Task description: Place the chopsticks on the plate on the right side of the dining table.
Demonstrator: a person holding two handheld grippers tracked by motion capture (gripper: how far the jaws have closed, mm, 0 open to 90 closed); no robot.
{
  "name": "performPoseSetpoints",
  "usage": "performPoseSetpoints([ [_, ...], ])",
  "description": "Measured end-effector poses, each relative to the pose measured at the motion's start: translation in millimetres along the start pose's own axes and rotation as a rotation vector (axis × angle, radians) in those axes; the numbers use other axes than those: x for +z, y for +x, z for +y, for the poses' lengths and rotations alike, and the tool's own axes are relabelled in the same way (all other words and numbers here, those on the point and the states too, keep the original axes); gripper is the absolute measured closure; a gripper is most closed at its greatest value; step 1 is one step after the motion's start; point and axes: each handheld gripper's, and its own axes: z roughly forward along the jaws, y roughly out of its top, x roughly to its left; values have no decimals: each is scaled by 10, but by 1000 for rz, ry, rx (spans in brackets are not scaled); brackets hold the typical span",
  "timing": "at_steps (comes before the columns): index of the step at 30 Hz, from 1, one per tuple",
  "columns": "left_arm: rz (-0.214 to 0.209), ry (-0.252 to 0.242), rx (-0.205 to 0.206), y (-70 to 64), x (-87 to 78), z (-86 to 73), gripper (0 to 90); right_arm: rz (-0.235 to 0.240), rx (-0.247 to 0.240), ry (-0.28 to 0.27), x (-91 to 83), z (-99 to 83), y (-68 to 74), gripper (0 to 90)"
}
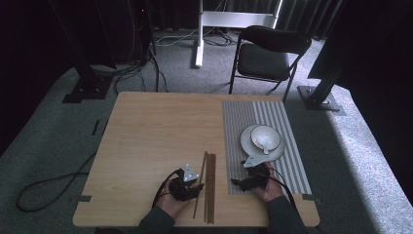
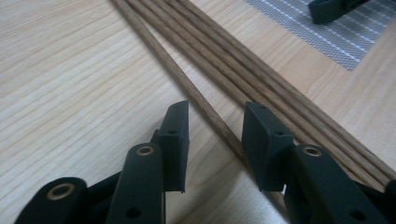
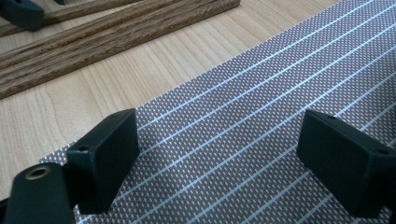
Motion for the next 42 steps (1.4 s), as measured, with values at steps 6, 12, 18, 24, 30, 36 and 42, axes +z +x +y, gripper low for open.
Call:
performPoseSetpoints([
  [6,21,-3,-15,43,-7,-7,641,0,0,0,0,0,0,118],
  [12,35,-3,-23,79,-16,-14,654,0,0,0,0,0,0,118],
  [18,51,1,-31,129,-31,-20,671,0,0,0,0,0,0,118],
  [24,74,4,-30,174,-41,-24,686,0,0,0,0,0,0,118],
  [30,89,15,-40,219,-54,-19,716,0,0,0,0,0,0,119],
  [36,98,18,-45,254,-59,-18,728,0,-1,0,0,0,-1,118],
  [42,98,24,-50,320,-54,0,750,0,0,0,0,0,0,118],
])
